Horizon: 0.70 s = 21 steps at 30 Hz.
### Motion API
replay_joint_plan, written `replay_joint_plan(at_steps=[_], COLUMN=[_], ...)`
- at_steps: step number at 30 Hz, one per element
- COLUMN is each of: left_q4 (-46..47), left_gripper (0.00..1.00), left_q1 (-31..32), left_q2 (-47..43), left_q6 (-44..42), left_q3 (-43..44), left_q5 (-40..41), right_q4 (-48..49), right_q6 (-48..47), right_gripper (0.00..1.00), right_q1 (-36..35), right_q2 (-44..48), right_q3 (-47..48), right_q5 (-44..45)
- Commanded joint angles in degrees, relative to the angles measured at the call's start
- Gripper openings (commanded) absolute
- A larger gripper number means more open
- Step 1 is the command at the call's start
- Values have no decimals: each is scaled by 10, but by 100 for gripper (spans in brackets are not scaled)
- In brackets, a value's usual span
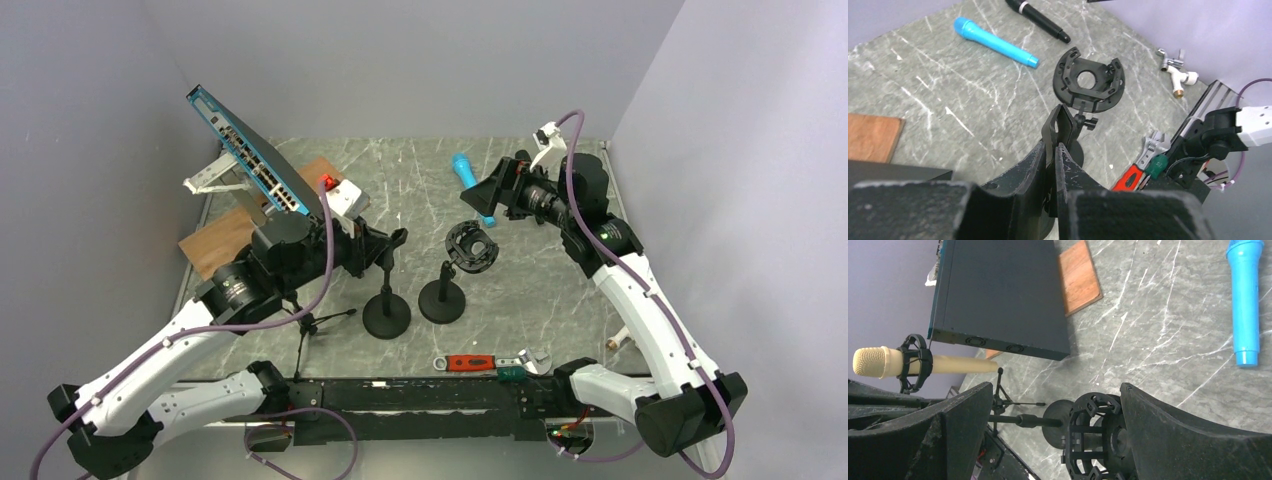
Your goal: Remove the microphone from the stand
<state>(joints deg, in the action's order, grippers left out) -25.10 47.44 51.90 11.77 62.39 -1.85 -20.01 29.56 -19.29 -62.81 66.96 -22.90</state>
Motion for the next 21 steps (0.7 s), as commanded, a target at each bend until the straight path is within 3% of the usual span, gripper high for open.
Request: replay_joint_plan(at_steps=[1,14,21], left_q4=[-177,-235,-238], left_gripper=[17,13,13], left_q1=[38,51,58], left_q2=[43,15,4], left_q6=[18,53,78], left_q3=[-74,-105,-123], left_q5=[16,110,104], right_q4=[25,31,23], right_q6=[1,5,2], right_gripper=[100,100,100], right_q1=[-3,-10,-11], right_q2=[2,1,8], right_q3=[-7,-21,-21], right_q5=[4,6,12])
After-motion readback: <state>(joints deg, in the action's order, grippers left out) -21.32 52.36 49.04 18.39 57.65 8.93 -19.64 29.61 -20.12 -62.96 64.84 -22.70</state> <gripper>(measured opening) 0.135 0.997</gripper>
